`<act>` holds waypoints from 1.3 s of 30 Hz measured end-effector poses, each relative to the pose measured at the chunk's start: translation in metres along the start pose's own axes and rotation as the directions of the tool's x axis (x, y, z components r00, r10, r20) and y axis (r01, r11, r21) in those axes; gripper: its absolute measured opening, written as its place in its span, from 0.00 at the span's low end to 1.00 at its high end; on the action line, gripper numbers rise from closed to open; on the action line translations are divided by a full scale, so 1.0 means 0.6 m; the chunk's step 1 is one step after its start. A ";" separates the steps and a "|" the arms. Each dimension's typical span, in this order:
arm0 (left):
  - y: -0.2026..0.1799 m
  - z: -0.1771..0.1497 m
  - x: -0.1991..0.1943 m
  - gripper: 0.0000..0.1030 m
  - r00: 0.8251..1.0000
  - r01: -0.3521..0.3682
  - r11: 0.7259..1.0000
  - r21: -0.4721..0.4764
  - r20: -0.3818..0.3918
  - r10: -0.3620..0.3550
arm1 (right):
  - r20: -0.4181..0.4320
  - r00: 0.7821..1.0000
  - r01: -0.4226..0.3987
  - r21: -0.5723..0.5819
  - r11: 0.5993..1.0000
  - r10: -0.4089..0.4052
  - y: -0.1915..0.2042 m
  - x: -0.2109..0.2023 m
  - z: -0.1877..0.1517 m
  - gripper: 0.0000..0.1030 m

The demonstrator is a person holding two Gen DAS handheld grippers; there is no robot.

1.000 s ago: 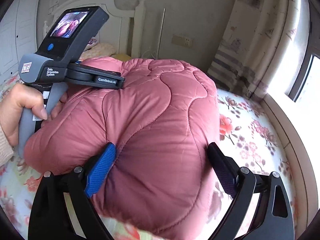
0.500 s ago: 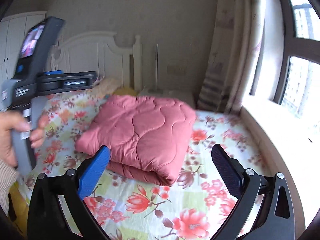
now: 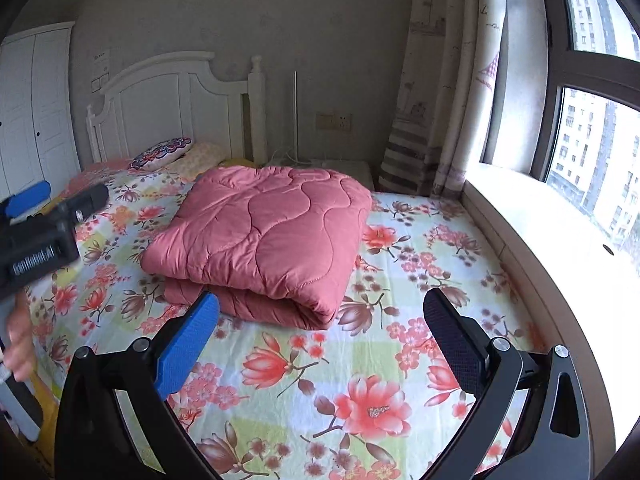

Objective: Fold large clothes

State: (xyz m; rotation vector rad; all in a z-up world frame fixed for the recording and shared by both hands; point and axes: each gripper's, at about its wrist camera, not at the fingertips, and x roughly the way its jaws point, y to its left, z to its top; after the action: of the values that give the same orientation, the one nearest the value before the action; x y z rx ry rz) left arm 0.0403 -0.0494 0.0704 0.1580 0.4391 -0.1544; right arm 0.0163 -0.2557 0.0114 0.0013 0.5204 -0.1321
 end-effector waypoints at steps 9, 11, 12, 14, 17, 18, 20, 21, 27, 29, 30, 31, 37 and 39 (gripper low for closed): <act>-0.007 -0.025 0.013 0.98 0.999 0.010 1.000 0.013 -0.033 -0.009 | -0.024 0.999 -0.024 -0.019 1.000 0.024 0.017 0.006 -0.014 0.95; -0.006 -0.026 0.012 0.98 0.999 0.010 1.000 0.013 -0.034 -0.010 | -0.023 0.999 -0.026 -0.021 0.999 0.026 0.018 0.005 -0.014 0.95; -0.006 -0.026 0.012 0.98 0.999 0.010 1.000 0.013 -0.034 -0.010 | -0.023 0.999 -0.028 -0.022 0.999 0.027 0.018 0.005 -0.014 0.95; -0.007 -0.027 0.011 0.98 0.999 0.012 1.000 0.012 -0.035 -0.012 | -0.024 0.999 -0.029 -0.025 0.999 0.029 0.018 0.005 -0.014 0.95; -0.009 -0.028 0.011 0.98 0.999 0.015 1.000 0.016 -0.038 -0.014 | -0.026 0.999 -0.030 -0.024 0.999 0.029 0.019 0.005 -0.015 0.95; -0.010 -0.027 0.012 0.98 0.999 0.016 1.000 0.018 -0.039 -0.015 | -0.027 0.999 -0.029 -0.024 0.999 0.029 0.019 0.005 -0.016 0.95; -0.011 -0.028 0.012 0.98 0.999 0.016 1.000 0.018 -0.041 -0.015 | -0.029 0.999 -0.029 -0.022 0.999 0.028 0.019 0.006 -0.016 0.95; -0.011 -0.028 0.013 0.98 0.999 0.017 1.000 0.017 -0.043 -0.016 | -0.030 0.999 -0.029 -0.022 0.999 0.029 0.019 0.006 -0.017 0.95; -0.009 -0.027 0.017 0.98 0.999 0.017 1.000 0.011 -0.052 -0.017 | -0.036 0.999 -0.034 -0.022 0.999 0.033 0.020 0.007 -0.019 0.95; -0.008 -0.028 0.017 0.98 0.998 0.019 1.000 0.010 -0.052 -0.018 | -0.038 0.999 -0.037 -0.024 0.999 0.036 0.023 0.008 -0.019 0.95; -0.008 -0.028 0.017 0.98 0.998 0.019 1.000 0.010 -0.052 -0.018 | -0.039 0.999 -0.038 -0.025 0.999 0.037 0.023 0.009 -0.019 0.95; -0.008 -0.027 0.017 0.98 0.998 0.019 1.000 0.010 -0.053 -0.019 | -0.040 0.999 -0.038 -0.025 0.999 0.037 0.024 0.009 -0.019 0.95; -0.009 -0.027 0.017 0.98 0.998 0.021 1.000 0.011 -0.054 -0.020 | -0.044 0.998 -0.040 -0.027 0.999 0.038 0.024 0.011 -0.020 0.95; -0.009 -0.029 0.018 0.98 0.998 0.022 1.000 0.012 -0.055 -0.022 | -0.044 0.998 -0.037 -0.026 0.999 0.036 0.025 0.011 -0.020 0.95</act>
State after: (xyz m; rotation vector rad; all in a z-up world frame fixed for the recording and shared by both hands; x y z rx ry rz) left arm 0.0417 -0.0526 0.0493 0.1702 0.4946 -0.1746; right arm 0.0176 -0.2414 -0.0030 -0.0130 0.5649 -0.0896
